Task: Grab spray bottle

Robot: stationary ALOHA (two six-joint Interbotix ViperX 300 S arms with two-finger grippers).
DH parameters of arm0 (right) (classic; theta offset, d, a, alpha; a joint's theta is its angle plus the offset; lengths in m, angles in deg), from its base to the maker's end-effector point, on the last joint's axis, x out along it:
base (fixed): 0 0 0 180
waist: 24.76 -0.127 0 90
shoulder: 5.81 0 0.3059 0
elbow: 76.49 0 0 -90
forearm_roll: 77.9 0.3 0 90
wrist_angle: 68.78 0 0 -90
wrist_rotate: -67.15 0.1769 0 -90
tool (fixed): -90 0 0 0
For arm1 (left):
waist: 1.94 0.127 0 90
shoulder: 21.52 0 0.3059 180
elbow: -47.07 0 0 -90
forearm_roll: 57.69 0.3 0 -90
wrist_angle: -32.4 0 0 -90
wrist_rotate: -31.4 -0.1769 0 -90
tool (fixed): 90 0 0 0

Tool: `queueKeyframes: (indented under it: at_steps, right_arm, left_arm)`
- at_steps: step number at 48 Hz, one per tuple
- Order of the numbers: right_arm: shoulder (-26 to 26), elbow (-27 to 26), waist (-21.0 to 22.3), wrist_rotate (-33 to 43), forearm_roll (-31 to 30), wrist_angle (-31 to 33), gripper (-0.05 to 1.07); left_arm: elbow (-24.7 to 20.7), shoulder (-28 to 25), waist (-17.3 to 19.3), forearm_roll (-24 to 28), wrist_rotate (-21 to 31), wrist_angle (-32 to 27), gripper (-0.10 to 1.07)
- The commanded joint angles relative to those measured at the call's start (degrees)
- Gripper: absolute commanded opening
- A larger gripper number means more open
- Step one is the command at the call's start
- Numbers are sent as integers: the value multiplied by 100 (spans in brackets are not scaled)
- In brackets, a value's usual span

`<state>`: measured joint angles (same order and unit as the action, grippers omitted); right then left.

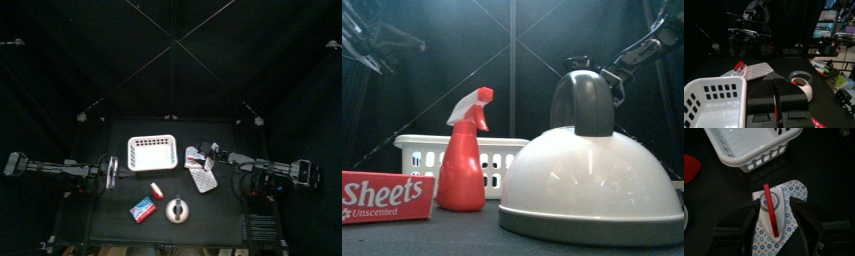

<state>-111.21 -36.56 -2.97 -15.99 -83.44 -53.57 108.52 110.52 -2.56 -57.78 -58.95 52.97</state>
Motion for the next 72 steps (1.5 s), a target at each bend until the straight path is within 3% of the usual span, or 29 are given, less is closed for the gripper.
queueKeyframes:
  at_steps: [1,9,15,29,35,44,57,72]
  right_arm:
    - [-105,0,-9,-9,-79,-299,85]
    - [-343,264,-9,-18,-141,-1011,85]
    - [-606,571,26,-18,-352,-1863,85]
    - [-1063,1274,105,-18,-466,-3630,85]
    - [-1143,1433,44,-9,-466,-3946,85]
    - [-1116,1494,-272,-18,-475,-4017,85]
    - [-940,1494,-800,-35,-510,-4069,85]
    - [-765,1441,-905,-35,-659,-4069,85]
  left_arm:
    - [-70,-18,-9,0,-9,26,-1]
    - [-114,-18,-26,0,26,26,1]
    - [-229,-202,-114,0,26,26,11]
    - [-782,-1389,-316,97,-18,9,62]
    - [-879,-1749,-369,387,0,0,83]
    - [-940,-2224,-694,694,-18,53,102]
    - [-1055,-2777,-659,949,-18,70,103]
    - [-1230,-3401,-308,1020,-18,554,103]
